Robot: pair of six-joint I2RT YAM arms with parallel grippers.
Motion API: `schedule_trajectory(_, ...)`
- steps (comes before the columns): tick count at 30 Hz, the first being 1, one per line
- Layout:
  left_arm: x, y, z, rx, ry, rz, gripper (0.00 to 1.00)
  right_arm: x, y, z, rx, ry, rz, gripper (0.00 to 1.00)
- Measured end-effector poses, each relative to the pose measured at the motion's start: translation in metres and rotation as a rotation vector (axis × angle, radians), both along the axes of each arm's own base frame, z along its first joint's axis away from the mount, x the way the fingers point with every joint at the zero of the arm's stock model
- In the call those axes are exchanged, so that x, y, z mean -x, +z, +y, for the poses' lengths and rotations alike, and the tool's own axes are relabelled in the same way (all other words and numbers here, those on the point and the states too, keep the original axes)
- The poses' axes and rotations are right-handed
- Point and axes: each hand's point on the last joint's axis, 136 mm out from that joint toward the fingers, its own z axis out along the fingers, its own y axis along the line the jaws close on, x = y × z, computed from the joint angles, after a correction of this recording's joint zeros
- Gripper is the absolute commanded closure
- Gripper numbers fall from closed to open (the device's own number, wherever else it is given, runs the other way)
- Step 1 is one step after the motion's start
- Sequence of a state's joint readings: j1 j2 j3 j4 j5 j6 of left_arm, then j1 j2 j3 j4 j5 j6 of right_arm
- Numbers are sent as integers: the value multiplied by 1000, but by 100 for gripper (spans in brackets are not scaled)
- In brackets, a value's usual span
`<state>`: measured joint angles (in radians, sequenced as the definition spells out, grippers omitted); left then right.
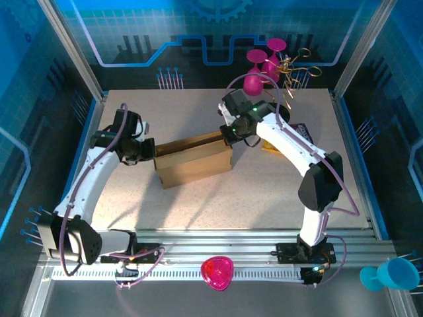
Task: Fold the paper box
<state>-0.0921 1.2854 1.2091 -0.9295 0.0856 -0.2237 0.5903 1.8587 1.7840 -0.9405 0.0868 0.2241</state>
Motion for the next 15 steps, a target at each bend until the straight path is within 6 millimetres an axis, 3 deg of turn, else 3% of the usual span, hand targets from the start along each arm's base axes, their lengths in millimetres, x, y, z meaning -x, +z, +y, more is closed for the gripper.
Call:
schedule_trajectory(8,10,0,-6,30,22,51,100,4,-1,-2,16,-26,-24,100)
schedule_trajectory(12,13,-1,-11,37,21,62,100,7,1,-5,14,-43,-21,83)
schedule_trajectory(15,14,-1,-15,37,7,61,100,11,2,-6,2,-67,-3,62)
